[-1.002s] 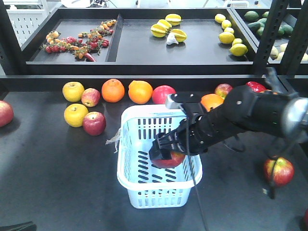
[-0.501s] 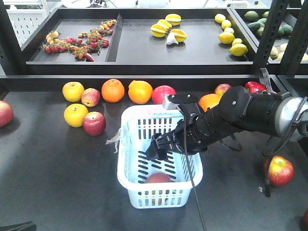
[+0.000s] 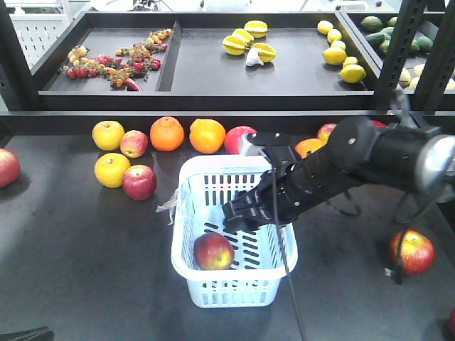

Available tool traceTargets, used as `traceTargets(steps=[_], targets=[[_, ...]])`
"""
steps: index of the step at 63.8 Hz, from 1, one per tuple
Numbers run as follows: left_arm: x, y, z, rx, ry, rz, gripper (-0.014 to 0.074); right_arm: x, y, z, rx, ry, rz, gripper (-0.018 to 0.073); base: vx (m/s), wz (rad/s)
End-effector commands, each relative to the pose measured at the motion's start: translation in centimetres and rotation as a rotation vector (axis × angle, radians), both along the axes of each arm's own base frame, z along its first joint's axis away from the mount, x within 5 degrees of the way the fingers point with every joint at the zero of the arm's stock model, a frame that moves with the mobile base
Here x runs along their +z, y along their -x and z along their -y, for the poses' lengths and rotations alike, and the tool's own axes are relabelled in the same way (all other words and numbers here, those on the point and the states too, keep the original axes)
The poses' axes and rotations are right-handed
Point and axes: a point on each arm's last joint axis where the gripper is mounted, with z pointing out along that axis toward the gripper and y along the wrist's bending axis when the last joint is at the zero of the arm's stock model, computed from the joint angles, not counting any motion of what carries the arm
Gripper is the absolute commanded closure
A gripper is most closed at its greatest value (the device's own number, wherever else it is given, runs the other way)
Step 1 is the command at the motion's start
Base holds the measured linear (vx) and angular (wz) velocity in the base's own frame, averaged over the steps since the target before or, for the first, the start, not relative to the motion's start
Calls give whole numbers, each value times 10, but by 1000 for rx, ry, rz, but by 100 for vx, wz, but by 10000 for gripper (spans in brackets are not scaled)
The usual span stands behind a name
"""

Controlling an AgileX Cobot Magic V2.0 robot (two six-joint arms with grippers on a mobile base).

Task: Pick three apples into basket with both arms
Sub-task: 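Carry the apple over the basket and release it with the right gripper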

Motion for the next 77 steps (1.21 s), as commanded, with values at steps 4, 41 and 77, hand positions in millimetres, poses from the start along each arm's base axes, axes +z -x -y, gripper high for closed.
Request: traceTargets(steps=[4, 41, 77], targets=[[15, -3, 3, 10, 76, 58, 604, 43, 16, 7, 33, -17, 45, 491, 0, 0], [15, -3, 3, 10, 76, 59, 604, 74, 105, 161, -513, 329, 158, 567, 0, 0], [15, -3, 3, 10, 76, 58, 604, 28, 101, 280, -832, 355, -142, 159, 0, 0]])
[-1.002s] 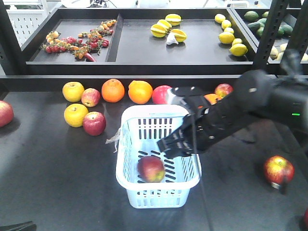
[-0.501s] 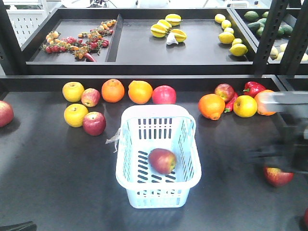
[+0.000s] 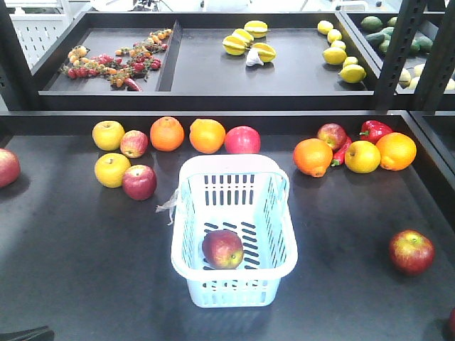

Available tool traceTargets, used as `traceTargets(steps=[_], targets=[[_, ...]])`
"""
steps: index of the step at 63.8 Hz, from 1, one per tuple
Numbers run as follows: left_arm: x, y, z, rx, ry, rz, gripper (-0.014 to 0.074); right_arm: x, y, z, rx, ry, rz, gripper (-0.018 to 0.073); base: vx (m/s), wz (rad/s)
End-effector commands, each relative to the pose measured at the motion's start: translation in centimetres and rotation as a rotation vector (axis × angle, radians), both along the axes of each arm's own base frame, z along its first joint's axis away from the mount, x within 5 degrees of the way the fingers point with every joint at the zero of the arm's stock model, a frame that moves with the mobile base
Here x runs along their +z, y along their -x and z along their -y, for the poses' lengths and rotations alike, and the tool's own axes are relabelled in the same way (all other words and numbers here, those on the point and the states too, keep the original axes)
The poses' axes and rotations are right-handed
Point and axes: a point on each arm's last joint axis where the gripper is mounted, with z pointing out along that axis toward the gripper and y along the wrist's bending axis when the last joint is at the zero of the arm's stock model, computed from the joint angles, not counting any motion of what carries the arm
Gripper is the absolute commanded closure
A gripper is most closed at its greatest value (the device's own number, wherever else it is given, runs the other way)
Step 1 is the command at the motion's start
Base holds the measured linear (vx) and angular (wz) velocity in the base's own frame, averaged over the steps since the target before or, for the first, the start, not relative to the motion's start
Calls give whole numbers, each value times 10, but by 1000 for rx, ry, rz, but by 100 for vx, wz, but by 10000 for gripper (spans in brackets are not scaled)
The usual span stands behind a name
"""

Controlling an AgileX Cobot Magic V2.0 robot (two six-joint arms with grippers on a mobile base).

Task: Pick three apples into basket with both arms
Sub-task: 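Carry the apple over the basket and release it with the right gripper, then grasp a second red apple beside the basket with the right gripper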

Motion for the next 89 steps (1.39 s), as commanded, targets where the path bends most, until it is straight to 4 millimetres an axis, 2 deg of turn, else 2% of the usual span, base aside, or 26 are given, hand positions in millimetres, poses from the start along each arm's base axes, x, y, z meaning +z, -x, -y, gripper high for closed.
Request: traceTargets(steps=[1, 5, 11, 39, 70, 82, 89], targets=[[14, -3, 3, 10, 72, 57, 604, 0, -9, 7, 22, 10, 30, 127, 0, 0], [14, -3, 3, 10, 72, 57, 604, -10, -14, 8, 27, -6, -6, -25, 0, 0], [14, -3, 3, 10, 72, 57, 604, -24, -19, 11, 31, -32, -64, -172, 0, 0], [14, -3, 3, 10, 72, 57, 604, -77, -37, 32, -3, 17, -194, -125, 0, 0], [14, -3, 3, 10, 72, 57, 604, -141, -53, 40, -9, -27, -277, -89, 0, 0], [14, -3, 3, 10, 72, 57, 604, -156, -53, 40, -8, -44, -310, -50, 0, 0], [14, -3, 3, 10, 72, 57, 604, -157, -53, 40, -11, -47, -315, 18, 0, 0]])
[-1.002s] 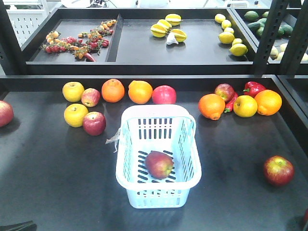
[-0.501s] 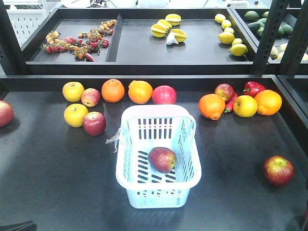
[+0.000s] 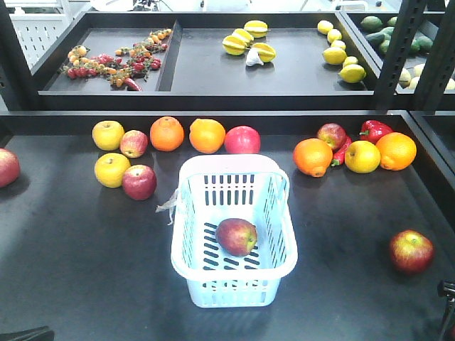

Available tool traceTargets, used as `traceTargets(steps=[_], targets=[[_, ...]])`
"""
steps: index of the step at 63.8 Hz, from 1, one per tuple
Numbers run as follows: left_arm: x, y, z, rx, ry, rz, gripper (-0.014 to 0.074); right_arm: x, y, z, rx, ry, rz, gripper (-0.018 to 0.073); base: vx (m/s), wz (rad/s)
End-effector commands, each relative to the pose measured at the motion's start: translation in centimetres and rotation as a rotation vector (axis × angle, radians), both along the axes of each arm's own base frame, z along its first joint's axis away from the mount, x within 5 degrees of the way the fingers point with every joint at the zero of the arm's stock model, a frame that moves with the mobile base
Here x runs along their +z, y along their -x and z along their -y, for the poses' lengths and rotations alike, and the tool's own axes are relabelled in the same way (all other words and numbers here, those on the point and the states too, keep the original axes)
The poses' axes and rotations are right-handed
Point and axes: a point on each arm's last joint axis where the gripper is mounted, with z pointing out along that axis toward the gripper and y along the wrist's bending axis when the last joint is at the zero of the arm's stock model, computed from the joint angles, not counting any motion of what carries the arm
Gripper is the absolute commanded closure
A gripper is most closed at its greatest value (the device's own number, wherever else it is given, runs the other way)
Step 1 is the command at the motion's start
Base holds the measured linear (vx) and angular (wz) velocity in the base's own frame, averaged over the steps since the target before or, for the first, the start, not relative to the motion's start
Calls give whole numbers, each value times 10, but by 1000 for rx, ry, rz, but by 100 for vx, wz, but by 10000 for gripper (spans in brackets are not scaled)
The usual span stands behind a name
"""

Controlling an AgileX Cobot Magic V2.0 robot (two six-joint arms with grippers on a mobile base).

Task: Pick three apples into basket with both arms
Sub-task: 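Grasp a second red apple beside the basket with the right gripper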

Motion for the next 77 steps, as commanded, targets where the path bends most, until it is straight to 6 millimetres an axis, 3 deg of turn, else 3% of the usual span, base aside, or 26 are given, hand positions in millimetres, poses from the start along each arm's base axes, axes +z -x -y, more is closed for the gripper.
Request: traceTargets(steps=[1, 19, 33, 44, 61, 68, 77], targets=[[14, -3, 3, 10, 72, 57, 604, 14, -5, 4, -7, 25, 48, 31, 0, 0], [14, -3, 3, 10, 72, 57, 604, 30, -4, 2, -21, 26, 72, 365, 0, 0], [14, -3, 3, 10, 72, 57, 604, 80, -1, -6, -49, 28, 215, 564, 0, 0], [14, -3, 3, 10, 72, 57, 604, 130, 5, -26, -17, -65, 417, 568, 0, 0], [14, -3, 3, 10, 72, 57, 603, 202, 16, -91, 196, -431, 765, 564, 0, 0], [14, -3, 3, 10, 72, 57, 603, 217, 19, -125, 313, -535, 825, 564, 0, 0], [14, -3, 3, 10, 72, 57, 603, 216, 15, -161, 417, -590, 811, 564, 0, 0]])
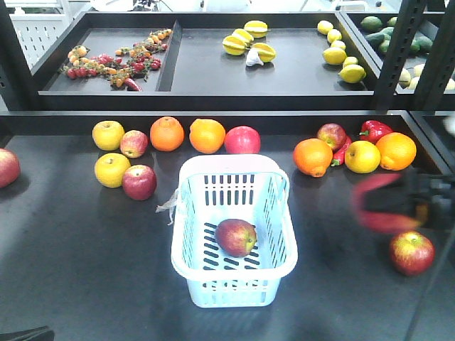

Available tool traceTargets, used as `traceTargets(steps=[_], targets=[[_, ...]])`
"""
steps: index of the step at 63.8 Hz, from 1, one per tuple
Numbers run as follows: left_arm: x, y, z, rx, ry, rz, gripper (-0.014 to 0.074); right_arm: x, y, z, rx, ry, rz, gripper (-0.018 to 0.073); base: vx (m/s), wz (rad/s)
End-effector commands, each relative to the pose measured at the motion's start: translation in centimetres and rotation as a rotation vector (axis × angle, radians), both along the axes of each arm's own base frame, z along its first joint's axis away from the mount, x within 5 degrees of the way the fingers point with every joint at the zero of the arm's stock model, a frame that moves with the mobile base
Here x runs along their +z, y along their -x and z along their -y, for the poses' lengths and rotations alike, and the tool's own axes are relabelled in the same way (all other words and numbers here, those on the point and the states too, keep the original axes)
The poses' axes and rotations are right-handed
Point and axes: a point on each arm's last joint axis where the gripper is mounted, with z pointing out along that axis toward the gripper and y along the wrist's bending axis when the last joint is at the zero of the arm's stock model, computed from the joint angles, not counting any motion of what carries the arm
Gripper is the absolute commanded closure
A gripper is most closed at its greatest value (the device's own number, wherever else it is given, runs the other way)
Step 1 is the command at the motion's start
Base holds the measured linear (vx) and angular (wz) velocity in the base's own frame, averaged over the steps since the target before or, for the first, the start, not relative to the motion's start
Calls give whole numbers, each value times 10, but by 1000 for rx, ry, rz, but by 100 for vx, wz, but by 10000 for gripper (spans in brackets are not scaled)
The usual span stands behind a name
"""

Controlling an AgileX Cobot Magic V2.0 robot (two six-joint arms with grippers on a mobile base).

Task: Pick three apples into basket with both arms
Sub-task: 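Move the apple over the basket and drop it in with the right gripper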

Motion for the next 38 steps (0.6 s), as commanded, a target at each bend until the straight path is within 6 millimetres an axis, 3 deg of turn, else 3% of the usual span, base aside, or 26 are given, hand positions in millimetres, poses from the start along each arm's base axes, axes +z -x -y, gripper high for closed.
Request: traceTargets(steps=[1, 23, 38], targets=[[14, -3, 3, 10, 72, 57, 603, 14, -3, -26, 59, -44, 76, 564, 0, 0], [14, -3, 3, 10, 72, 57, 603, -16, -32, -108, 152, -1, 105, 564, 0, 0], [14, -3, 3, 10, 72, 57, 603, -29, -74, -141, 200, 14, 94, 551, 0, 0]])
